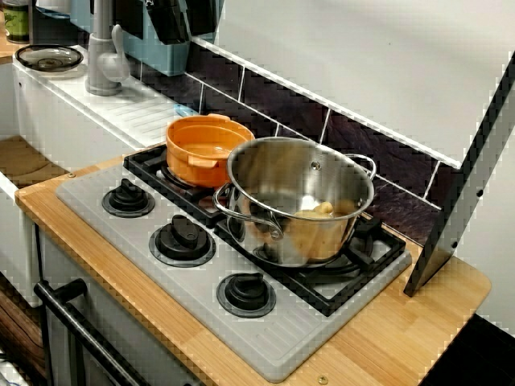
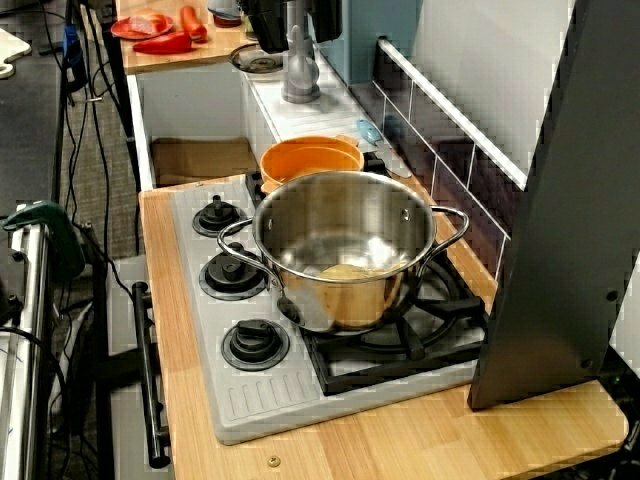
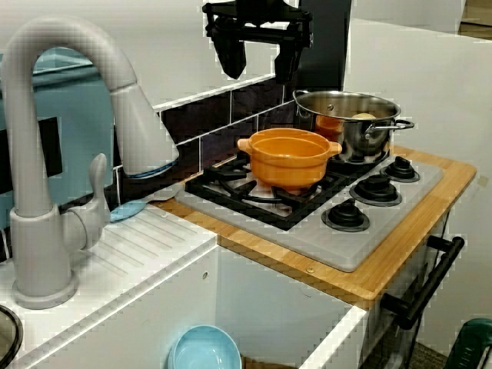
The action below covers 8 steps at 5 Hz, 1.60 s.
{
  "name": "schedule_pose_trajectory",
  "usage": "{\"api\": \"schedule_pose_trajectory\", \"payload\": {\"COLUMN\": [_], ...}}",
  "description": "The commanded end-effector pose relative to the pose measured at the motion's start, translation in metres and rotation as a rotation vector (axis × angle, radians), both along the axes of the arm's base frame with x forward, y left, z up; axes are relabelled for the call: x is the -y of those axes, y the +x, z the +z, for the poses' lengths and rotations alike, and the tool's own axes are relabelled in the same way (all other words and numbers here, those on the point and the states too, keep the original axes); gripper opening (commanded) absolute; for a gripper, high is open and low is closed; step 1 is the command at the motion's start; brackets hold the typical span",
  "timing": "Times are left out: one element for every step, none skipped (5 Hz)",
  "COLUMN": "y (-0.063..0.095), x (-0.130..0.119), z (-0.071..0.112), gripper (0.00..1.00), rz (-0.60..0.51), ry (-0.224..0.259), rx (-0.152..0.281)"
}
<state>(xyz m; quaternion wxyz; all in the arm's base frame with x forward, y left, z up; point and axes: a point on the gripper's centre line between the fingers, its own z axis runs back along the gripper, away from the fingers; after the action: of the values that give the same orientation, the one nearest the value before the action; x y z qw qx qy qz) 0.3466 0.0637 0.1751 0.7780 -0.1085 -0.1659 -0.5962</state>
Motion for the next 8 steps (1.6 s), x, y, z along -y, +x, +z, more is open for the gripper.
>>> {"api": "schedule_pose_trajectory", "payload": {"y": [0.0, 0.0, 0.0, 0.0, 0.0, -0.006, -0.011, -0.018], "x": [0.0, 0.0, 0.0, 0.0, 0.0, 0.015, 0.019, 0.019], "z": [0.0, 0.0, 0.0, 0.0, 0.0, 0.0, -0.006, -0.011], "gripper": [1.0, 1.0, 1.0, 1.0, 1.0, 1.0, 1.0, 1.0], "rz": [0.0, 0.0, 0.0, 0.0, 0.0, 0.185, 0.406, 0.538], "ry": [0.0, 0.0, 0.0, 0.0, 0.0, 0.038, 0.072, 0.047], "rx": [0.0, 0.0, 0.0, 0.0, 0.0, -0.005, -0.031, -0.026]}}
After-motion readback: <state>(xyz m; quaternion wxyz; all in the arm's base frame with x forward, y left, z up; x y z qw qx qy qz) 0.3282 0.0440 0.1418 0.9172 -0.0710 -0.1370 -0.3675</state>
